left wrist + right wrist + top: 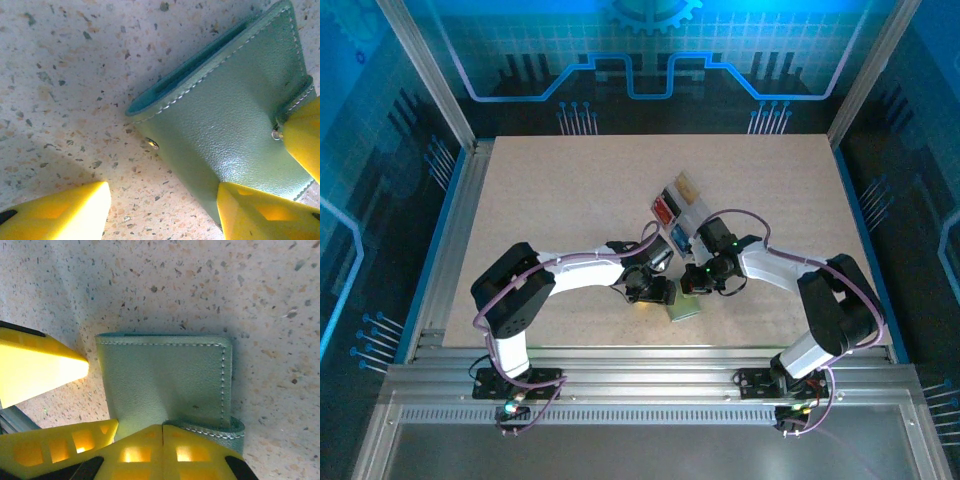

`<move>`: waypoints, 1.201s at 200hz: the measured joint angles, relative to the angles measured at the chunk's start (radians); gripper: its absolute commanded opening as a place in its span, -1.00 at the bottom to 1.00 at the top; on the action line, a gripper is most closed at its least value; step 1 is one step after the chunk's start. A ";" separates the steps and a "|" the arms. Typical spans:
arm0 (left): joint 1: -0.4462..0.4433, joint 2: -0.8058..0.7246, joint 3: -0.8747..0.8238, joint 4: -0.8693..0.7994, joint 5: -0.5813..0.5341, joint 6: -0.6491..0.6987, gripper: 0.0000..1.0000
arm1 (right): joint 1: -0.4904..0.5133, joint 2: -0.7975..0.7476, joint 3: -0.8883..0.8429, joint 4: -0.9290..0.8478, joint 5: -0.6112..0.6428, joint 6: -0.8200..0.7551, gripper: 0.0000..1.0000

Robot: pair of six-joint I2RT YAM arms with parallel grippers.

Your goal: Put the credit cards into the card holder

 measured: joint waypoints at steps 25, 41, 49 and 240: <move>0.000 0.000 0.000 0.000 0.000 0.000 0.20 | 0.001 0.003 0.000 0.003 -0.004 0.001 -1.00; 0.000 0.000 0.000 0.000 0.000 0.000 0.20 | 0.002 0.003 -0.001 0.004 -0.001 0.004 -1.00; 0.000 0.000 0.000 0.000 0.000 0.000 0.20 | 0.003 0.003 -0.004 0.007 0.000 0.006 -1.00; 0.199 -0.240 -0.025 -0.033 0.040 0.039 0.98 | 0.052 -0.089 0.113 0.026 0.154 0.066 0.68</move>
